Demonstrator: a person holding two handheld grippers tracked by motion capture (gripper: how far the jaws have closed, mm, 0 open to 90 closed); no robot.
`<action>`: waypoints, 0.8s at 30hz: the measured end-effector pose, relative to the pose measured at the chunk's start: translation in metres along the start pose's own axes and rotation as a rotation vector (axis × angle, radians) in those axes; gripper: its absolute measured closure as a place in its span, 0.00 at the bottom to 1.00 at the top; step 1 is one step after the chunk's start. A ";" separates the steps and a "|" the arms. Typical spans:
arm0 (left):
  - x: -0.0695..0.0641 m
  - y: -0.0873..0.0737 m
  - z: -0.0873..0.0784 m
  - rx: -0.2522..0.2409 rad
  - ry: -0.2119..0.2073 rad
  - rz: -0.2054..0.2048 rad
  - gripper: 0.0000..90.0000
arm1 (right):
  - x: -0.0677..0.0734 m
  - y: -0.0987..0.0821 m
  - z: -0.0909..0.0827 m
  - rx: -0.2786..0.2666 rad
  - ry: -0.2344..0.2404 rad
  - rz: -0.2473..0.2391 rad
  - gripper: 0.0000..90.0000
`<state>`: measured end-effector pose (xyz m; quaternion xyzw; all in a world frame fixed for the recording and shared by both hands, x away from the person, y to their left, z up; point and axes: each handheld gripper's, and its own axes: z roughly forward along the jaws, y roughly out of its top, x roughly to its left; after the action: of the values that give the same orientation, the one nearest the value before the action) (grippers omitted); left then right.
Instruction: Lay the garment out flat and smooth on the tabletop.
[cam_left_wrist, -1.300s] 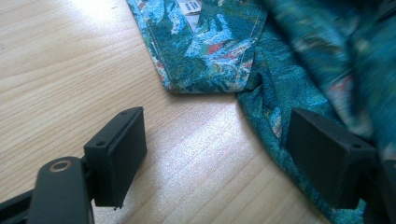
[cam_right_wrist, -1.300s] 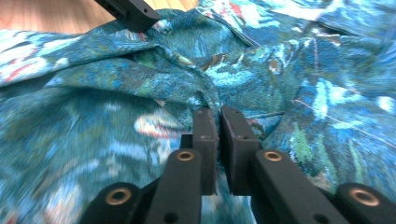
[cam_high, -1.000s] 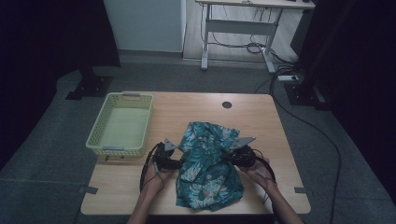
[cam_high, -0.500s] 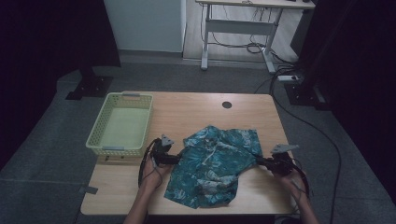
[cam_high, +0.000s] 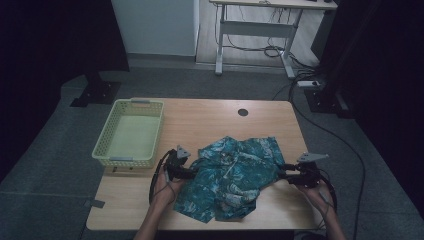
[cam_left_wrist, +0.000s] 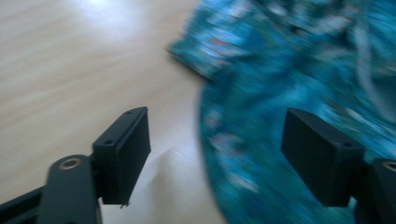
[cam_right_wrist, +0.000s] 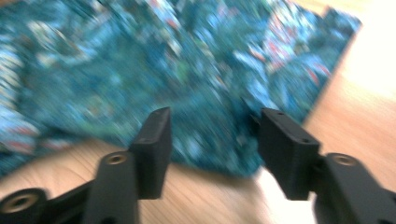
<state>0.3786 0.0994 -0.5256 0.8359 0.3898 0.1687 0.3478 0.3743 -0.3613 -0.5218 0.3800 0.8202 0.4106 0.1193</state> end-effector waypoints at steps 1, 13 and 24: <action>-0.004 -0.003 -0.002 0.010 -0.009 0.002 0.24 | 0.002 0.004 0.002 -0.011 0.006 -0.003 0.41; -0.025 -0.035 -0.002 0.024 -0.031 0.041 0.22 | 0.026 0.022 0.067 0.055 -0.026 -0.055 0.27; 0.024 -0.014 0.009 0.061 0.150 0.046 0.25 | 0.033 0.000 0.051 0.108 -0.038 -0.102 0.28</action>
<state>0.3916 0.1199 -0.5412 0.8398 0.4003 0.2271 0.2879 0.3774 -0.3079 -0.5502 0.3513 0.8572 0.3516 0.1351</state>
